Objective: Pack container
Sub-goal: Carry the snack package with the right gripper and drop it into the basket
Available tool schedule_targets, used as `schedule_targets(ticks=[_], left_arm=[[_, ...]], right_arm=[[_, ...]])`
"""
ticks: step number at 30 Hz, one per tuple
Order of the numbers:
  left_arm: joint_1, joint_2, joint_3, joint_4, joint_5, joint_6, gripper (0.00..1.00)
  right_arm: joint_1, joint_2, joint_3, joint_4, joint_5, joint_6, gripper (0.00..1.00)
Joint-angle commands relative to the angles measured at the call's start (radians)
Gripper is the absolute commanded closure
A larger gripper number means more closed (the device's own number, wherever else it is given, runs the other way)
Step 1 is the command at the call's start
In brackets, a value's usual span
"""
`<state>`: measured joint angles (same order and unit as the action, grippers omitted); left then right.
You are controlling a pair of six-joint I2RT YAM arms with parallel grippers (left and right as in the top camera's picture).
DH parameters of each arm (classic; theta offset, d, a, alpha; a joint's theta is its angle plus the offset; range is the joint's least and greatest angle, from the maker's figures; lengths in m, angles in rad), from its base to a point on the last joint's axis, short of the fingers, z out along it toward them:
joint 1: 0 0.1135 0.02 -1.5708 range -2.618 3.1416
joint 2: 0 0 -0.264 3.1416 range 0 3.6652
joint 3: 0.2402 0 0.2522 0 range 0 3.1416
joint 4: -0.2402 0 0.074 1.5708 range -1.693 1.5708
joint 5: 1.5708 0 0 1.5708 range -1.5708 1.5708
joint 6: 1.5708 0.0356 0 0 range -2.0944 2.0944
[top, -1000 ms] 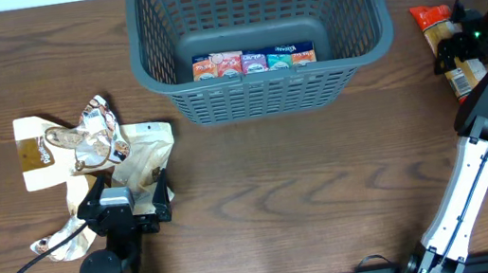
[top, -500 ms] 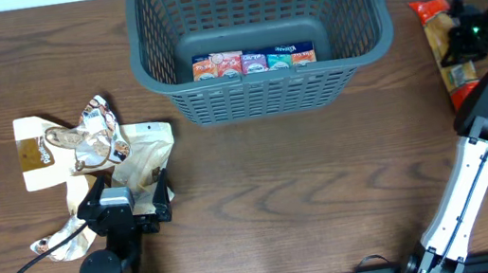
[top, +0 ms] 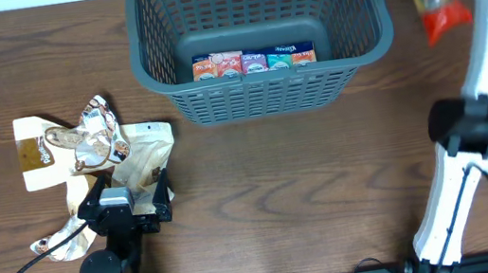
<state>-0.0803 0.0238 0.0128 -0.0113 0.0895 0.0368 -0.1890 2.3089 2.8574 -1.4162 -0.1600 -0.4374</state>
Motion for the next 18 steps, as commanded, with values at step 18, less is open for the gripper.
schedule_targets(ticks=[18], left_arm=[[0.003, 0.002, -0.008, -0.030, 0.032, -0.014, 0.01]], right_arm=[[0.470, -0.191, -0.057, -0.157, -0.039, -0.669, 0.99]])
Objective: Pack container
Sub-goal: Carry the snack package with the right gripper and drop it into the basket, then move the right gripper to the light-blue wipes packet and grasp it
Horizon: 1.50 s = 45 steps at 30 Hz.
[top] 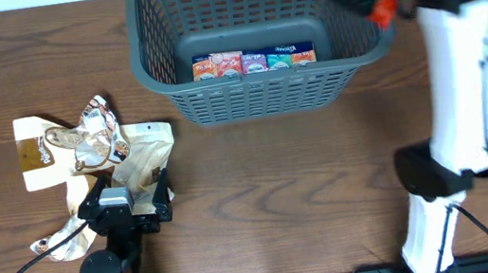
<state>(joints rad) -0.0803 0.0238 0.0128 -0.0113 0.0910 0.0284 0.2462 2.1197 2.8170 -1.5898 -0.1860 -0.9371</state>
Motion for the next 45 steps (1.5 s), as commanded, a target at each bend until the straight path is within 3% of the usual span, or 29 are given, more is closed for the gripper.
schedule_targets(ticks=[1, 15, 17, 19, 21, 23, 24, 30, 35, 42, 45], left_arm=[[0.003, 0.002, -0.009, -0.030, 0.031, -0.006, 0.02], [0.003, 0.002, -0.008, -0.030, 0.034, -0.009, 0.01], [0.003, 0.002, -0.008, -0.030, 0.033, -0.009, 0.01], [0.003, 0.002, -0.008, -0.030, 0.033, -0.009, 0.02], [0.003, 0.002, -0.008, -0.030, 0.033, -0.009, 0.01], [0.003, 0.002, -0.008, -0.030, 0.033, -0.009, 0.01], [0.003, 0.002, -0.008, -0.030, 0.033, -0.009, 0.01], [0.003, 0.002, -0.008, -0.030, 0.033, -0.009, 0.01], [0.003, 0.002, -0.009, -0.039, 0.033, -0.009, 0.01], [0.003, 0.002, -0.008, -0.041, 0.033, -0.008, 0.02], [0.003, 0.002, -0.008, -0.041, 0.033, -0.009, 0.01]], right_arm=[[0.043, 0.009, -0.031, 0.019, -0.012, -0.185, 0.99], [0.062, 0.245, -0.241, 0.021, 0.014, -0.171, 0.99], [0.062, 0.280, -0.247, 0.021, 0.029, -0.153, 0.95], [0.062, 0.307, -0.247, 0.019, 0.034, -0.138, 0.75], [0.062, 0.323, -0.247, 0.019, 0.040, -0.121, 0.62], [0.062, 0.327, -0.247, 0.023, 0.040, -0.110, 0.15], [0.062, 0.326, -0.247, 0.024, 0.040, -0.111, 0.01], [0.059, 0.234, -0.245, 0.014, 0.057, -0.103, 0.01], [0.013, 0.037, -0.245, 0.078, 0.071, -0.076, 0.01], [-0.220, -0.185, -0.245, 0.183, 0.074, 0.257, 0.01], [-0.370, -0.227, -0.245, 0.148, 0.069, 0.499, 0.01]])
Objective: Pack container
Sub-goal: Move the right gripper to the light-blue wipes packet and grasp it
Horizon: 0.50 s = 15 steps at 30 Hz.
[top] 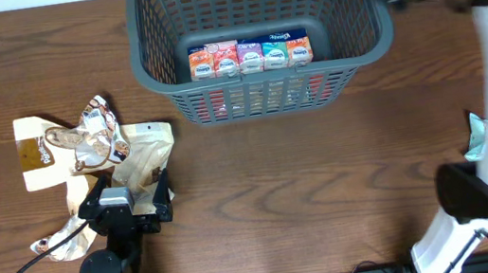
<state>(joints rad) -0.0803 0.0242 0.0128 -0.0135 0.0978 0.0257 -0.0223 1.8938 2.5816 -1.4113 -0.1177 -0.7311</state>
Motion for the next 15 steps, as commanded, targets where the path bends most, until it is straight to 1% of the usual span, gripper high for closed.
schedule_targets(ticks=[1, 4, 6, 8, 11, 13, 15], left_arm=[[0.003, 0.001, -0.008, -0.039, 0.026, -0.006, 0.01], [0.003, 0.001, -0.008, -0.039, 0.026, -0.006, 0.01], [0.003, 0.001, -0.008, -0.038, 0.026, -0.006, 0.01], [0.003, 0.001, -0.008, -0.038, 0.026, -0.006, 0.01], [0.003, 0.001, -0.008, -0.038, 0.026, -0.006, 0.01], [0.003, 0.001, -0.008, -0.038, 0.026, -0.006, 0.02], [0.003, 0.001, -0.008, -0.039, 0.026, -0.006, 0.01]], right_arm=[[-0.150, -0.010, -0.009, -0.055, 0.002, 0.375, 0.01], [-0.277, -0.020, -0.010, -0.158, 0.006, 0.554, 0.01], [-0.340, -0.020, -0.010, -0.220, 0.006, 0.609, 0.01], [-0.397, -0.021, -0.010, -0.280, 0.005, 0.642, 0.01], [-0.455, -0.050, -0.048, -0.287, -0.011, 0.660, 0.01], [-0.484, -0.098, -0.106, -0.287, -0.014, 0.661, 0.01], [-0.515, -0.168, -0.203, -0.287, -0.014, 0.664, 0.01]])
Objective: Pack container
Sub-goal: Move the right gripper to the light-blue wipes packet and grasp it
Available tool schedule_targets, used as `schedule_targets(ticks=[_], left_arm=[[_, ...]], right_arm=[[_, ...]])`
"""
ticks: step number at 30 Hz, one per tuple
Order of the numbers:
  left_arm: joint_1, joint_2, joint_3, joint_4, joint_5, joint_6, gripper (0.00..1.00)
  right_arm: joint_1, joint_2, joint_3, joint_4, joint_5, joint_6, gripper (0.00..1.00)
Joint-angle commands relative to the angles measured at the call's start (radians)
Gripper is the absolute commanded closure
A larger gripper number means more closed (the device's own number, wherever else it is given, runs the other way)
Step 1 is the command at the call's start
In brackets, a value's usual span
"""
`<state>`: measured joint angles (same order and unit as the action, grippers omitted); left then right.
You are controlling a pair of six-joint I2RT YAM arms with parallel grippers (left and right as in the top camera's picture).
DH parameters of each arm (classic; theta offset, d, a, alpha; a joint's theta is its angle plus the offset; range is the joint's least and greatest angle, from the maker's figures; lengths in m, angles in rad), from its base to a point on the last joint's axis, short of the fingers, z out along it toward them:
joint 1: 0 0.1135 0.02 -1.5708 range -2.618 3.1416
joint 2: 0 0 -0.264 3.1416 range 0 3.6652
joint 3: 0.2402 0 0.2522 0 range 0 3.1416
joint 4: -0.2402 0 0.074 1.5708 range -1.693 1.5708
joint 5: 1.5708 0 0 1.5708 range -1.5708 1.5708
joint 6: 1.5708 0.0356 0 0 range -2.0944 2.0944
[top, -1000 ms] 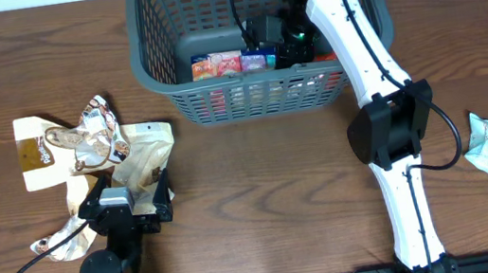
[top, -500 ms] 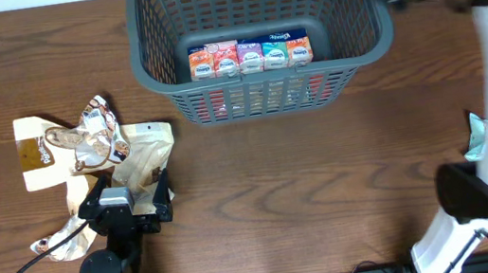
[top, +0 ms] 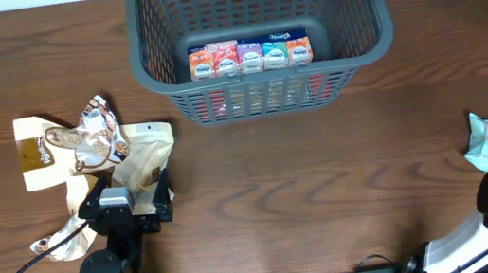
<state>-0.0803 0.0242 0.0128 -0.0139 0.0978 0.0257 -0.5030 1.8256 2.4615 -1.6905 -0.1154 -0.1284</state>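
Note:
The grey mesh basket (top: 269,95) stands at the table's far middle. A row of small colourful cartons (top: 249,56) lies inside it. Something reddish (top: 221,107) shows through its front wall. A pile of snack bags (top: 93,148) lies at the left. My left gripper (top: 129,202) rests at the pile's near edge, its fingers spread on either side of a brown and white bag (top: 145,165). Of my right arm only a dark part at the right edge and its base show. A teal packet (top: 484,141) lies at the right.
A black cable loops over the wooden table (top: 310,194) at the near left. A black rail runs along the near edge.
My right arm has left the basket's right rim and now shows only at the frame's right edge. The basket, cartons, bags and left arm are unchanged.
My right gripper first held a red and orange bag at the far right. Then it was over the basket with it. Later the bag was out of the gripper, red showed behind the basket's front wall and the cartons sat further back. The arm is now clear.

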Motion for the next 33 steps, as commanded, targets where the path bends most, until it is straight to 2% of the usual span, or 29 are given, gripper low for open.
schedule_targets(ticks=[1, 7, 12, 16, 22, 33], left_arm=[[0.003, 0.001, -0.009, -0.038, 0.026, -0.006, 0.01], [0.003, 0.001, -0.008, -0.038, 0.026, -0.006, 0.01], [0.003, 0.001, -0.008, -0.038, 0.026, -0.005, 0.01], [0.003, 0.001, -0.008, -0.038, 0.026, -0.005, 0.01], [0.003, 0.001, -0.008, -0.038, 0.026, -0.005, 0.01], [0.003, 0.001, -0.008, -0.038, 0.026, -0.006, 0.01]], right_arm=[[-0.047, -0.138, -0.142, -0.003, -0.018, 0.064, 0.01], [-0.087, -0.399, -0.598, 0.121, -0.027, 0.082, 0.01], [-0.110, -0.605, -1.021, 0.302, 0.061, 0.114, 0.01], [-0.150, -0.675, -1.233, 0.468, 0.067, 0.111, 0.01], [-0.222, -0.616, -1.346, 0.636, 0.066, 0.068, 0.01], [-0.267, -0.341, -1.353, 0.771, 0.066, 0.084, 0.01]])
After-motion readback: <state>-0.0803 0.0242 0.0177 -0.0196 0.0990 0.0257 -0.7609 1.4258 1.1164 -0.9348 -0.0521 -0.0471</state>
